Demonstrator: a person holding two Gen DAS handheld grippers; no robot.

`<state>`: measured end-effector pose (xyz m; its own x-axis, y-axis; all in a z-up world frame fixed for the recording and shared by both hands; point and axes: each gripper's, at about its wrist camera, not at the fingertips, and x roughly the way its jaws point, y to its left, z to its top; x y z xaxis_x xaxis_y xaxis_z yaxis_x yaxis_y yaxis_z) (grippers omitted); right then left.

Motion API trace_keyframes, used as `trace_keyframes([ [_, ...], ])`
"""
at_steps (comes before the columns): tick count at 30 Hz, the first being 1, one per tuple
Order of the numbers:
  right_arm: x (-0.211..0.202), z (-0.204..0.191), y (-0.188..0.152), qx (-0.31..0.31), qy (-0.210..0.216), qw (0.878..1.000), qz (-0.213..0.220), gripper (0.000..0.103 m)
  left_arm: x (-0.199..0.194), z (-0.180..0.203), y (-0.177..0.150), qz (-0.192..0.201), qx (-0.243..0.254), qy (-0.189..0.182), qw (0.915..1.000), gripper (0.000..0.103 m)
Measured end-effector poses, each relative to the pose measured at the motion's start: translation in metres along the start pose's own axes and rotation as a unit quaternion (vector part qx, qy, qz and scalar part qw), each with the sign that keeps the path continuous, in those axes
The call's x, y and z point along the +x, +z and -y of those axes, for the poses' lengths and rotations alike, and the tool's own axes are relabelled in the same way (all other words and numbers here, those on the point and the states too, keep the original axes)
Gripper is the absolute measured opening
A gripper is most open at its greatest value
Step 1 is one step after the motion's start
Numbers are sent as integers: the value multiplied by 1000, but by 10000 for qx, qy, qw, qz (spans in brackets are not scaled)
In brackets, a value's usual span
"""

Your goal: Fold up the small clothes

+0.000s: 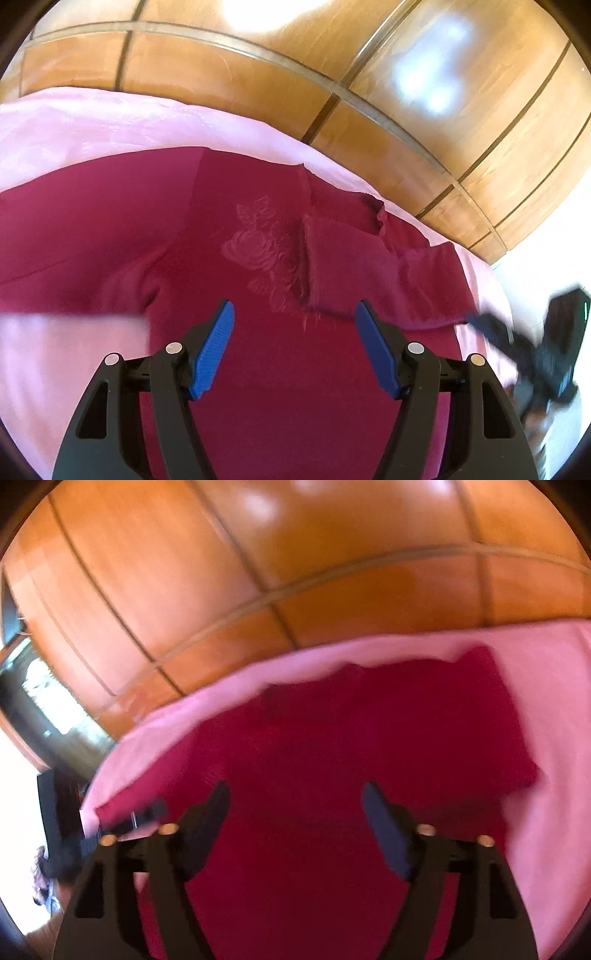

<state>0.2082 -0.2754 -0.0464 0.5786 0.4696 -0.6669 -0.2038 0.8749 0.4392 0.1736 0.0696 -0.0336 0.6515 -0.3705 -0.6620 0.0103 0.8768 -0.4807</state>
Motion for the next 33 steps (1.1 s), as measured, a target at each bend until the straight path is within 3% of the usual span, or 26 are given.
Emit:
trace_keyframes([
  [4, -21, 44, -27, 439, -177, 9988, -158, 99, 41, 13, 15, -194, 151, 102, 9996, 67],
  [9, -38, 92, -30, 1110, -291, 9934, 33, 101, 86, 22, 27, -616, -20, -144, 9980, 67],
  [10, -39, 96, -28, 1164, -280, 9928, 74, 101, 92, 25, 30, -601, -54, -154, 9981, 56],
  [11, -42, 99, -23, 1206, -234, 9923, 155, 101, 95, 26, 32, -606, -7, -172, 9980, 24],
  [12, -47, 100, -16, 1235, -134, 9918, 302, 101, 98, 29, 36, -664, 105, -117, 9977, 13],
  [14, -51, 93, -1, 1205, 94, 9913, 513, 101, 86, 29, 43, -450, 103, -202, 9987, 6],
  [18, -45, 79, 30, 922, 321, 9918, 828, 100, 45, 12, 61, 96, -68, -345, 9993, 6],
  [23, 14, 72, 63, 783, 224, 9956, 455, 93, 46, -6, 63, 27, 166, 298, 9994, 6],
  [28, 85, 87, 58, 779, -583, 9951, -181, 91, 74, -23, 53, -201, 263, 976, 9947, 7],
  [31, 94, 70, 48, 93, -1116, 9937, -22, 94, 79, -31, 44, -131, 308, 987, 9946, 8],
  [33, 97, 66, 49, -14, -1241, 9922, -86, 96, 70, -30, 41, -40, 264, 977, 9949, 17],
])
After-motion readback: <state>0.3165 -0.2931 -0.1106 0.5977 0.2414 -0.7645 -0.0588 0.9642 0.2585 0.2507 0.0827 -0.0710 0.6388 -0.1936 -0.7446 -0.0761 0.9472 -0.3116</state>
